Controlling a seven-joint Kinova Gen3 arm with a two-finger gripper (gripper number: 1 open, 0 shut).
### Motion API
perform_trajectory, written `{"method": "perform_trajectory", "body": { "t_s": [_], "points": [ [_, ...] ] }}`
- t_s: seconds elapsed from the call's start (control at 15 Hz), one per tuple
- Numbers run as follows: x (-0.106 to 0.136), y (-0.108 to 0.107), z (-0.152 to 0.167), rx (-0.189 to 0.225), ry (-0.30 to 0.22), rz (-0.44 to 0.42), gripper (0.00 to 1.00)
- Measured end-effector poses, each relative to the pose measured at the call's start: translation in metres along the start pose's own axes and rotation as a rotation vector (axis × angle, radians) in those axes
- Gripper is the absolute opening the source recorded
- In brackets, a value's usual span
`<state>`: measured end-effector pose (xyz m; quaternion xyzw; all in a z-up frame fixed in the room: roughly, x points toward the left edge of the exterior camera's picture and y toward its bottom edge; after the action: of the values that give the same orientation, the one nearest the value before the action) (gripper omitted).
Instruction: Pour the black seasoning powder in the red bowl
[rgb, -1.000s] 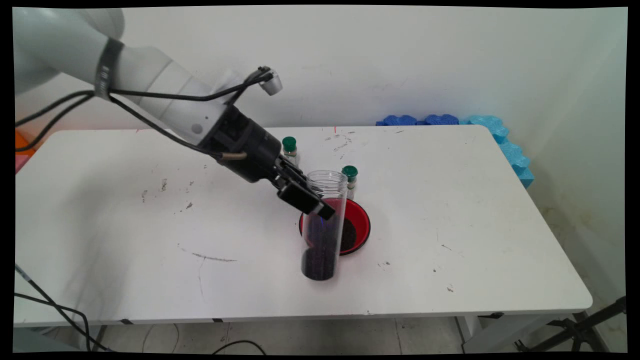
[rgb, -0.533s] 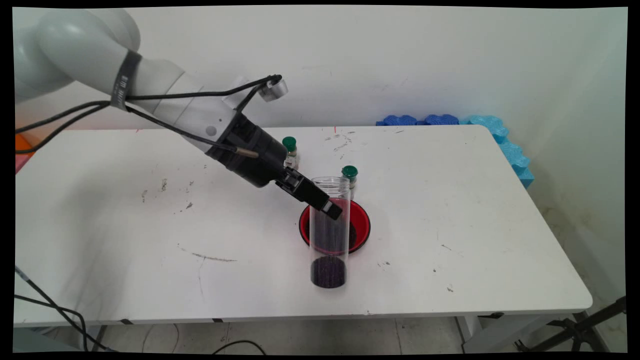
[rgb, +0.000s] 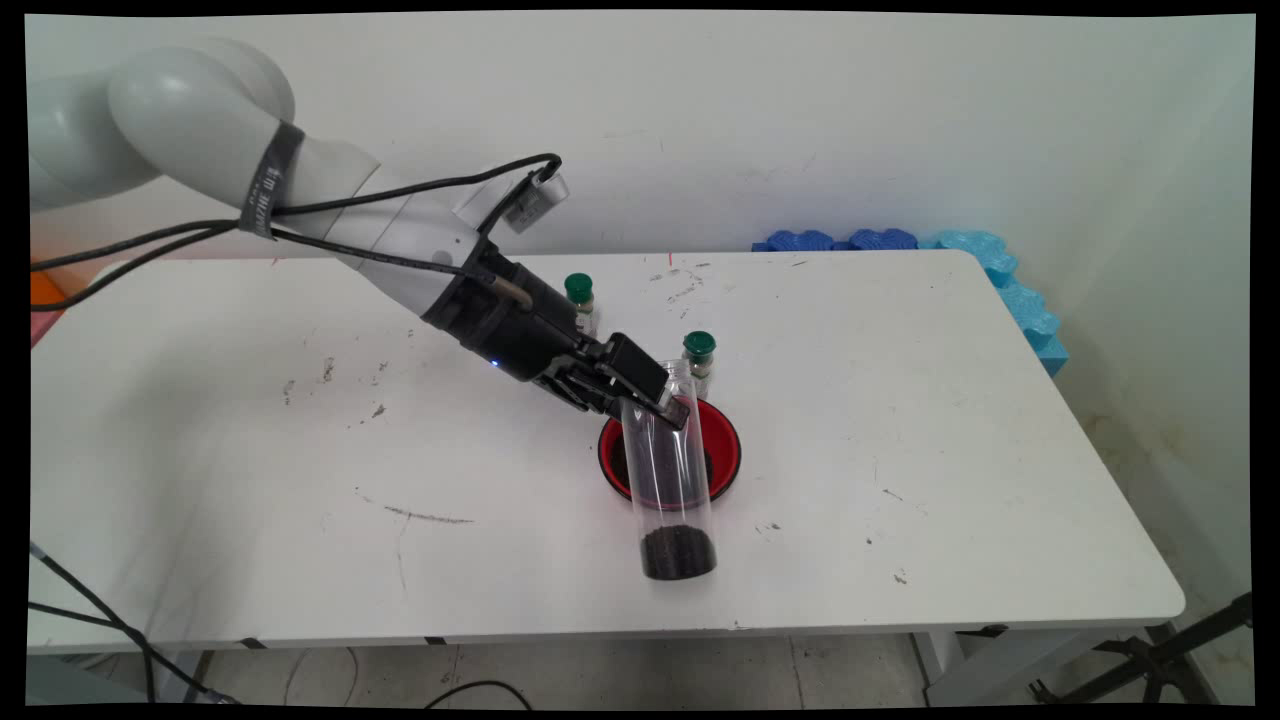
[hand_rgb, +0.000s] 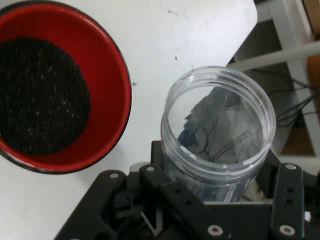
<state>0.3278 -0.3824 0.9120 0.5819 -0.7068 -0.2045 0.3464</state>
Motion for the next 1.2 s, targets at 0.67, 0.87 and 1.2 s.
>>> {"method": "perform_trajectory", "body": {
  "t_s": [0.67,0.87,1.2],
  "points": [
    [-0.001,-0.012,0.007,-0.046,0.000,-0.425,0.00],
    [-0.002,-0.013,0.007,-0.062,-0.003,-0.541,0.00],
    [-0.003,-0.016,0.008,-0.090,-0.003,-0.734,0.00]
  ]
}}
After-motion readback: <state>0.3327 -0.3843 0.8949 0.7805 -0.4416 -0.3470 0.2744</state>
